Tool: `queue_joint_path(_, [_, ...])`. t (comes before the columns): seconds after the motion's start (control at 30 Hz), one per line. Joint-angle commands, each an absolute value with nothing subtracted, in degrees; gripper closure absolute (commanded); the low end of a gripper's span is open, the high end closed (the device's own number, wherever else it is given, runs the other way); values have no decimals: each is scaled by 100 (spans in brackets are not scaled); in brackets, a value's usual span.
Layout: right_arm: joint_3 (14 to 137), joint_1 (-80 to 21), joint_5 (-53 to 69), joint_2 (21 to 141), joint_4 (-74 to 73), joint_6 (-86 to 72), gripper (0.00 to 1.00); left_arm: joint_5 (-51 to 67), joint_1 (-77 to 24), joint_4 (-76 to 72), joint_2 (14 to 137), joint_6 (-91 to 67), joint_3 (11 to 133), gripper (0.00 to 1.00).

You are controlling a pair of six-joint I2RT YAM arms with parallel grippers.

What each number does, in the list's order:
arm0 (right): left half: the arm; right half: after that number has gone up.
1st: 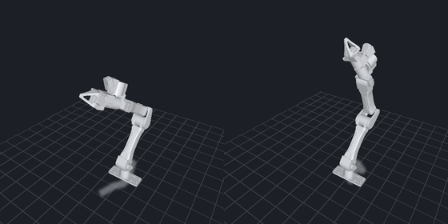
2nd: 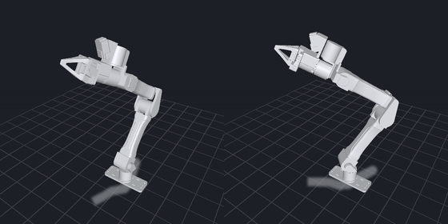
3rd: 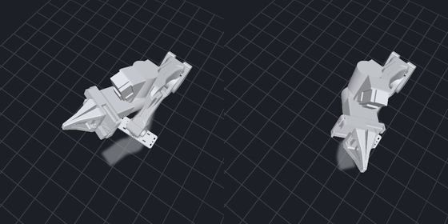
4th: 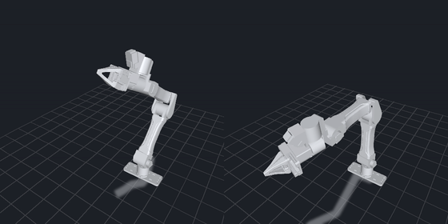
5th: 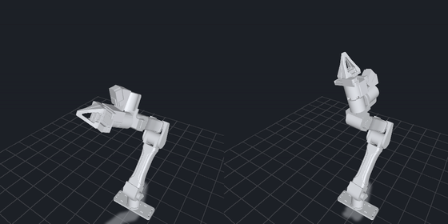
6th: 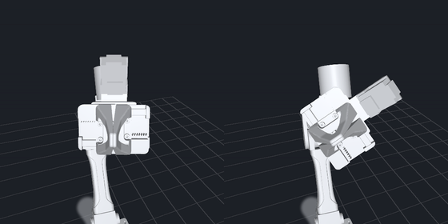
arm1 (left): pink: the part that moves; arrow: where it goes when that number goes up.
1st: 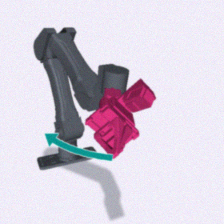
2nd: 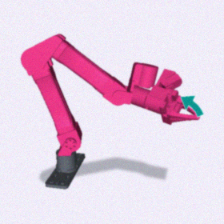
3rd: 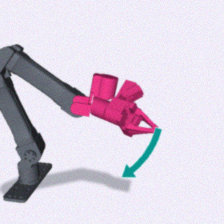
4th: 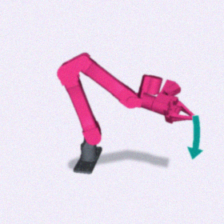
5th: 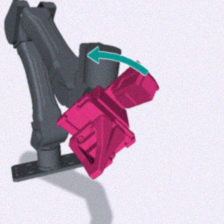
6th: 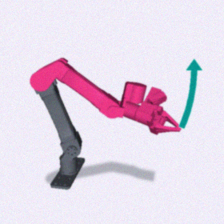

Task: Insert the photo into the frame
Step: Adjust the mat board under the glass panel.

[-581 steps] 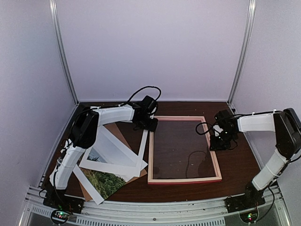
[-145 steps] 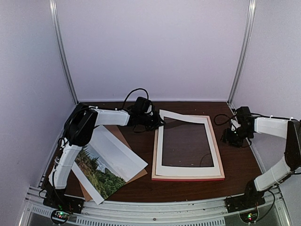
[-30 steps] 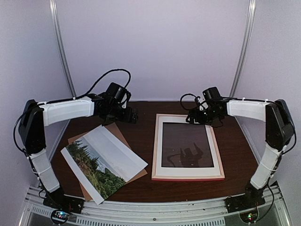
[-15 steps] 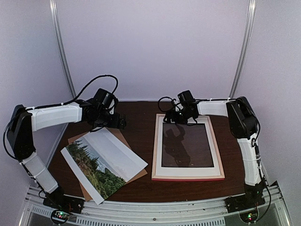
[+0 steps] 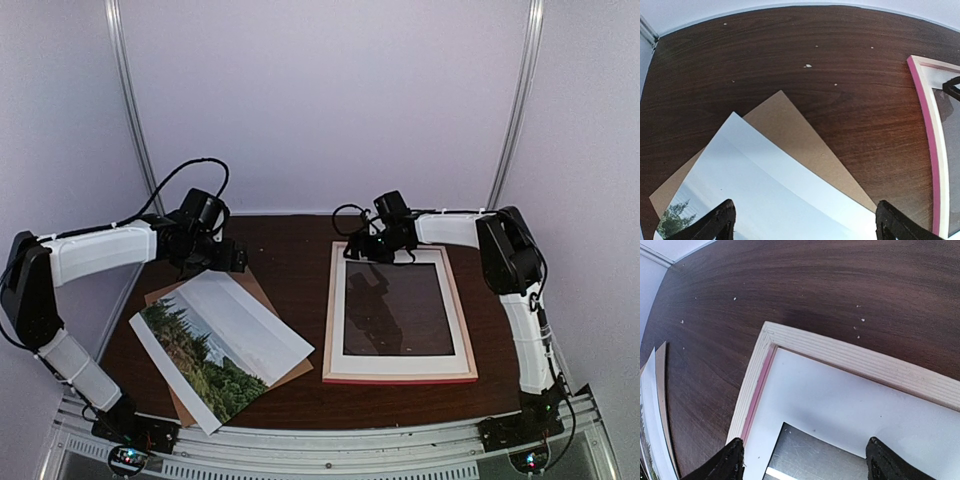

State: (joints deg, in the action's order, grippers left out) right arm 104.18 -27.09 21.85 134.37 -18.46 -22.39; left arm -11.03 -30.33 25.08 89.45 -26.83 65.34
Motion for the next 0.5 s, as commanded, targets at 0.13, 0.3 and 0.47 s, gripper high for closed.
queue_joint_path(0.13, [10121,-2796,2209,12613,-1990,-2107,17,-1262,-2354,2667,8396,-2595,6075,2])
queue_joint_path(0.3, [9981,-2964,2201,12221,-2169,-1978,17,-1112,-1909,2692,8185,-2586,5804,2])
queue_joint_path(0.47, [9746,-3277,2189,11857,-2335,-1854,16,-809,-1581,2568,7947,-2759,5324,2])
